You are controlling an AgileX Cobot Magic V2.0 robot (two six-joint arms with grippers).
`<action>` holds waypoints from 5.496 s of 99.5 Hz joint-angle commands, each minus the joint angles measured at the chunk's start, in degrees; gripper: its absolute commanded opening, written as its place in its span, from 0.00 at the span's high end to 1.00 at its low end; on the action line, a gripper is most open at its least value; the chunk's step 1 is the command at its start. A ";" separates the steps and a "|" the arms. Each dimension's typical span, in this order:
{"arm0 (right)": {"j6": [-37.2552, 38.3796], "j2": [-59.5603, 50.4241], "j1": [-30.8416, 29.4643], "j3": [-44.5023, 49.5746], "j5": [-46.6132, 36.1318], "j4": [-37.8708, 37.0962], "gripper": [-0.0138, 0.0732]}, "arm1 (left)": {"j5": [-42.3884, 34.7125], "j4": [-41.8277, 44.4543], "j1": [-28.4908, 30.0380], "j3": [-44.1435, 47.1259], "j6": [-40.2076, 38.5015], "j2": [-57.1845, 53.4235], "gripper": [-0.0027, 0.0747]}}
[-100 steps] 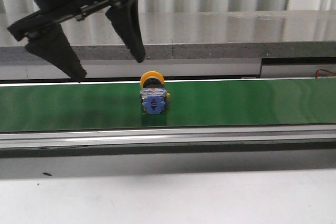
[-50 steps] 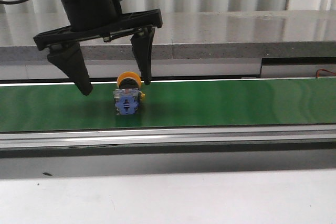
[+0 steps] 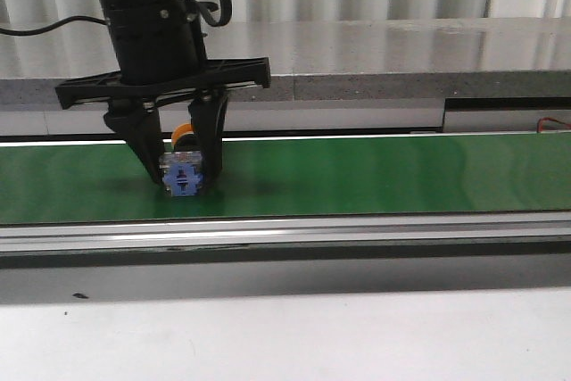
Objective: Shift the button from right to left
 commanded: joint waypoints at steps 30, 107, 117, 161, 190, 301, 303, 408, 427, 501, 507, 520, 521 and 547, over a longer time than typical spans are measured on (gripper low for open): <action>-0.72 0.44 -0.03 -1.46 -4.50 -0.37 0.92 | 2.32 2.90 0.38 -4.54 -0.62 -6.31 0.88; -0.72 0.44 -0.03 -1.46 -4.50 -0.37 0.92 | 7.34 5.86 28.34 -4.57 25.07 -12.03 0.88; -0.72 0.44 -0.03 -1.46 -4.50 -0.37 0.92 | 7.34 5.86 32.80 -3.70 31.15 -12.03 0.88; -0.72 0.44 -0.03 -1.46 -4.50 -0.37 0.92 | 6.93 5.85 49.12 1.21 41.25 -9.41 0.88; -0.72 0.44 -0.03 -1.46 -4.50 -0.37 0.92 | 1.91 6.93 52.65 1.21 45.73 -4.81 0.88; -0.72 0.44 -0.03 -1.46 -4.50 -0.37 0.92 | -3.32 4.81 52.65 1.10 49.25 0.13 0.53; -0.72 0.44 -0.03 -1.46 -4.50 -0.37 0.92 | -3.78 4.54 52.65 1.10 48.76 -0.47 0.57; -0.72 0.44 -0.03 -1.46 -4.50 -0.37 0.92 | -35.27 -8.22 31.37 41.56 37.45 -49.84 0.99; -0.72 0.44 -0.03 -1.46 -4.50 -0.37 0.92 | -40.57 -9.08 26.81 49.63 37.55 -58.51 0.99; -0.72 0.44 -0.03 -1.46 -4.50 -0.37 0.92 | -47.11 -8.63 25.26 66.69 37.65 -89.27 0.99; -0.72 0.44 -0.03 -1.46 -4.50 -0.37 0.92 | -48.89 -8.63 25.26 68.35 37.65 -90.92 0.99; -0.72 0.44 -0.03 -1.46 -4.50 -0.37 0.92 | -53.20 -8.63 25.26 71.81 37.65 -93.99 0.99; -0.72 0.44 -0.03 -1.46 -4.50 -0.37 0.92 | -53.53 -8.63 25.26 72.15 37.65 -94.15 0.99; -0.72 0.44 -0.03 -1.46 -4.50 -0.37 0.92 | -59.14 -6.77 25.61 78.44 37.29 -98.98 0.99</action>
